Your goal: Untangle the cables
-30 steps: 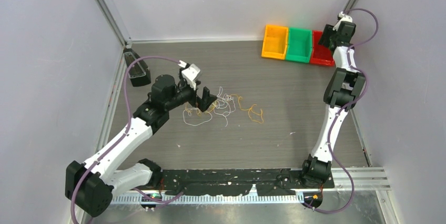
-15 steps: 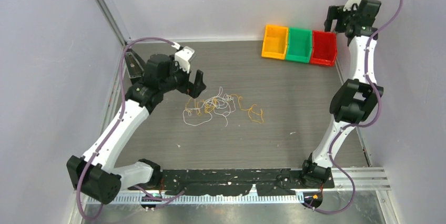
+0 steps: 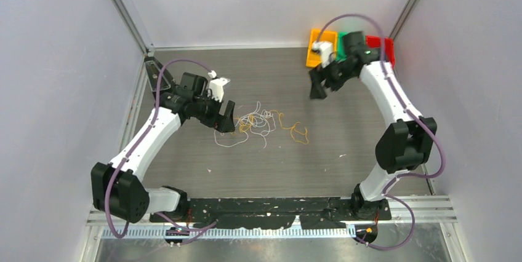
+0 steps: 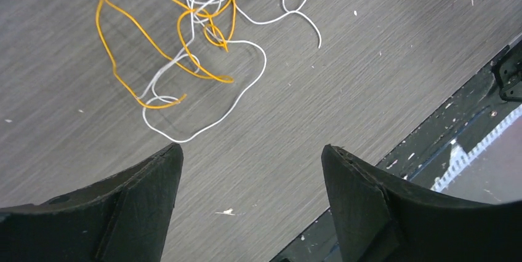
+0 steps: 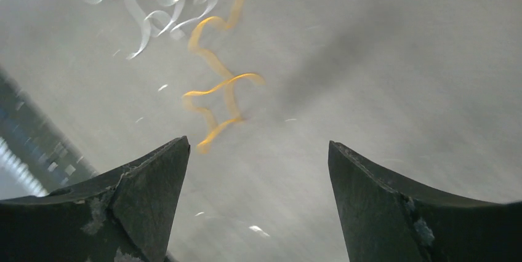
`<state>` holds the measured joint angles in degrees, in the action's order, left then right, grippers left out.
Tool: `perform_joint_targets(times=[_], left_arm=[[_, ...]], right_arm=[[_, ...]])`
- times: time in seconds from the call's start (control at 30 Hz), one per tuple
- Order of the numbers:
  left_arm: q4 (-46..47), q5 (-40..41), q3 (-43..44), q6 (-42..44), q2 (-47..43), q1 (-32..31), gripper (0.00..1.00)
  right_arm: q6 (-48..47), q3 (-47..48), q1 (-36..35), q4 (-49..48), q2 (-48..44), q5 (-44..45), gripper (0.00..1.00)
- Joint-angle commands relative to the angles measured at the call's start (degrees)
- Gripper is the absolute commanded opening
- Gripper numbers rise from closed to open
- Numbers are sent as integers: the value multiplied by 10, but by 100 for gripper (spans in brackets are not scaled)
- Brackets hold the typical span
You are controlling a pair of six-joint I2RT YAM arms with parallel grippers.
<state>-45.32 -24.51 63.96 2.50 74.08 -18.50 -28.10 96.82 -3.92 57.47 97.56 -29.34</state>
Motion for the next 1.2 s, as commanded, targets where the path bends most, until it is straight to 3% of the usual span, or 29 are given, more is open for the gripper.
perform_joint_targets(times=[0.0, 0.1, 0.27, 0.53, 0.77, 0.87, 0.97, 1.17], left_arm=[[56, -24, -20, -21, 17, 7, 78], [92, -38, -24, -60, 45, 7, 69], [112, -61, -9, -94, 106, 7, 64], [149, -87, -7, -93, 110, 3, 70], [155, -61, -9, -87, 108, 0, 70], [163, -51, -32, -81, 94, 0, 72], [170, -45, -51, -76, 85, 0, 72], [190, -49, -77, -92, 76, 0, 72]], right_arm=[[36, -101, -80, -8, -35, -17, 88], [83, -154, -122, -36, -24, -14, 82], [133, -181, -144, -72, 9, 5, 79], [245, -200, -158, -140, 63, 7, 80], [335, -171, -196, -177, 134, 26, 79], [341, -169, -213, -182, 147, 52, 79], [347, -166, -218, -184, 159, 48, 71], [356, -135, -219, -187, 159, 51, 76]])
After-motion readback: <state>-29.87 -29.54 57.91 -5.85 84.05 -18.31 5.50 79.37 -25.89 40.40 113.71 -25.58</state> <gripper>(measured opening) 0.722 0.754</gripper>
